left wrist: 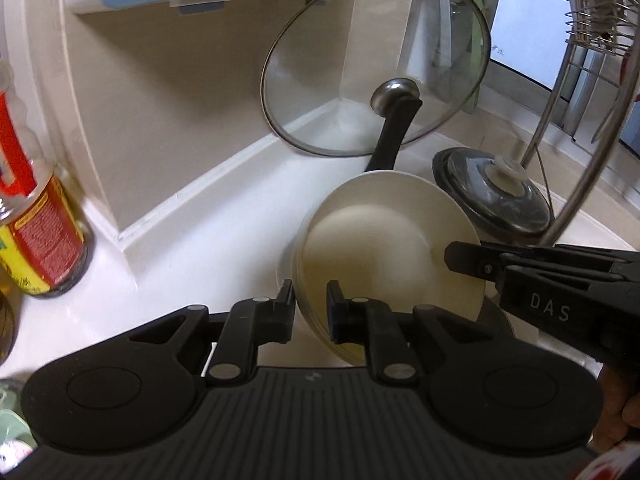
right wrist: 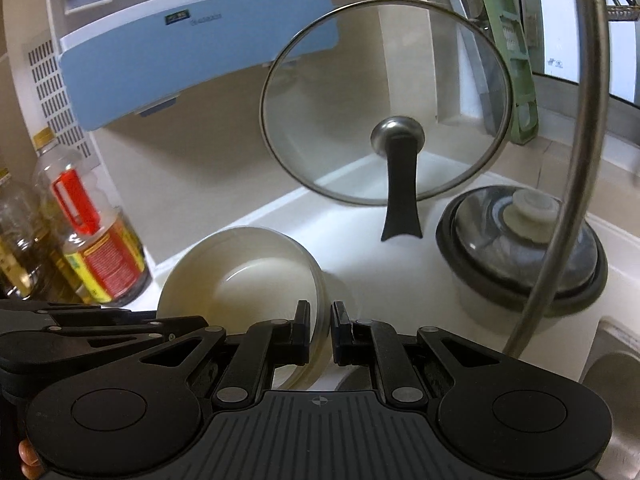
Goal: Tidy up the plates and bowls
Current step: 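Carry the cream bowl onto the white floral bowl and lower it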
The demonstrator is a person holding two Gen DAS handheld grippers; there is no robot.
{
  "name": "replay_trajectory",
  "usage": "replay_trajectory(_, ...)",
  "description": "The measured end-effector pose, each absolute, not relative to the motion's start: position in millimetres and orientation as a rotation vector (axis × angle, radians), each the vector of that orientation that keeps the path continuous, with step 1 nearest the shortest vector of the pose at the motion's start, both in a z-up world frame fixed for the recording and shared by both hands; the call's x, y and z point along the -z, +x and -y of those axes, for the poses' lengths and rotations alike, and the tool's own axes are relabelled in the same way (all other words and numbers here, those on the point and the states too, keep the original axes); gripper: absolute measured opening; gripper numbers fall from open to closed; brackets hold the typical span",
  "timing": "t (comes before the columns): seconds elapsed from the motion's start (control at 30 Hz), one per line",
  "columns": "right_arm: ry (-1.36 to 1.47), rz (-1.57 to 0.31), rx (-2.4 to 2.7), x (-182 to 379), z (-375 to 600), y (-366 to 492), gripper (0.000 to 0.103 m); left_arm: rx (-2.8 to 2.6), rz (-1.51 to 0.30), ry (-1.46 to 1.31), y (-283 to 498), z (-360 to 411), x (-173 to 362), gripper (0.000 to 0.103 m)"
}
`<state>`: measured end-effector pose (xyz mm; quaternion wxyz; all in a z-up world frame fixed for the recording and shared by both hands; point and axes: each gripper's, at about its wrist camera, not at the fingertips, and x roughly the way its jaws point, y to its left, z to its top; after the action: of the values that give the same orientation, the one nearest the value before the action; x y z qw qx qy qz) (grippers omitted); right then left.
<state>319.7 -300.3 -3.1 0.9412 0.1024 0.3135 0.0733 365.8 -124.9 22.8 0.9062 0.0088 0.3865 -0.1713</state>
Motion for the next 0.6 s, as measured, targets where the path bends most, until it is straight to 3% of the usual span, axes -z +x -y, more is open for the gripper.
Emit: replay_trajectory(0.6,0.221,-0.751,-0.127,30.8,308.2,367.2,0.011,0.357,-0.884,0.012,412.6,131.4,1.4,0.014)
